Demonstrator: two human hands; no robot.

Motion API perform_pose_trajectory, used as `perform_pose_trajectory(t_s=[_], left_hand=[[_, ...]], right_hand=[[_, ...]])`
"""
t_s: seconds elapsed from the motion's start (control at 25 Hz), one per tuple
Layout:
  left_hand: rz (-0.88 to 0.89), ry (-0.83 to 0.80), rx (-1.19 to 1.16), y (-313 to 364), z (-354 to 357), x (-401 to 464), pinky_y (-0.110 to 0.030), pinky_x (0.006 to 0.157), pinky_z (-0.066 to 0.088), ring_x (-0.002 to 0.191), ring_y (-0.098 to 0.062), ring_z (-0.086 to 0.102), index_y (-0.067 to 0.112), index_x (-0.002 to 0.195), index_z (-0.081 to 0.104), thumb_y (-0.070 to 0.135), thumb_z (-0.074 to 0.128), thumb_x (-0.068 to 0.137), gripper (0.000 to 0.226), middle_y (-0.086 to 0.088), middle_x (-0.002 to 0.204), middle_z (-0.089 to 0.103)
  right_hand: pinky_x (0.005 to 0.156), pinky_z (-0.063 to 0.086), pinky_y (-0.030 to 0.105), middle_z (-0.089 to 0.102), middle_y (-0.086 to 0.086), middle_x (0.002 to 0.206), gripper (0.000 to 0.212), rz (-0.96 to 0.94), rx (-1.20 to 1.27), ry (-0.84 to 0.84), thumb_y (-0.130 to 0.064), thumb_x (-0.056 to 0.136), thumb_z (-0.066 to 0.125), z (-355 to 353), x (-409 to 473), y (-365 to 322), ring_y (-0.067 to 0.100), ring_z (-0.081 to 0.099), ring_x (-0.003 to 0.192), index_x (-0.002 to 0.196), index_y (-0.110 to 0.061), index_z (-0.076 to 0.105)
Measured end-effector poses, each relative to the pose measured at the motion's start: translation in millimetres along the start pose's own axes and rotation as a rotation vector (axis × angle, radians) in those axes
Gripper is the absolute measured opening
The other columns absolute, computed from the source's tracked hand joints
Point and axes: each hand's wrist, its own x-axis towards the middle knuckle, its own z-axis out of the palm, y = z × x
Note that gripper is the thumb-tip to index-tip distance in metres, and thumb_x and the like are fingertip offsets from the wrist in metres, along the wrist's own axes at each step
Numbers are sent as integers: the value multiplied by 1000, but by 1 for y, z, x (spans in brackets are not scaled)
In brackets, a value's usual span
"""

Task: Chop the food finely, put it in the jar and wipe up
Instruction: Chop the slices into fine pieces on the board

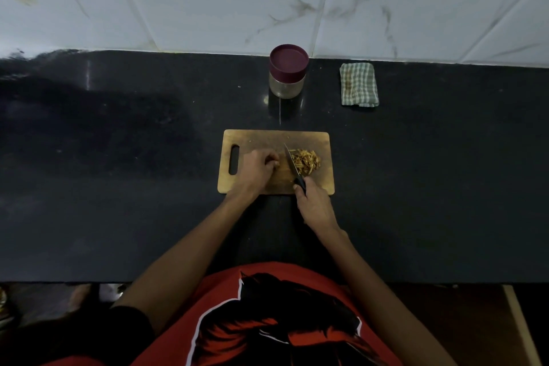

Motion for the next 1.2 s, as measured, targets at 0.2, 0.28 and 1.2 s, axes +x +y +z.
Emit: perform_pose_trajectory(t_s=[0.2,0.28,1.2], left_hand=[[5,31,56,2,2,-1,-18,78,46,86,-3,57,14,100,69,9,60,89,15,2,99,68],[-9,51,45,1,3,-1,-21,79,49,88,-7,60,13,101,69,9,60,89,15,0,99,69],[-123,187,-10,0,3,-2,-27,64,55,75,-8,62,14,100,61,7,64,83,18,2,85,66]], right_hand=[[73,57,49,59,9,98,17,-14,-11,15,-30,103,44,0,-1,0,25,62,83,109,-14,50],[73,56,52,60,10,98,17,-8,5,15,-31,103,44,-1,-2,-1,27,63,84,108,-15,50],[72,58,44,65,15,102,25,-44,-234,-56,-29,104,41,16,-3,-38,29,68,84,115,-7,46]])
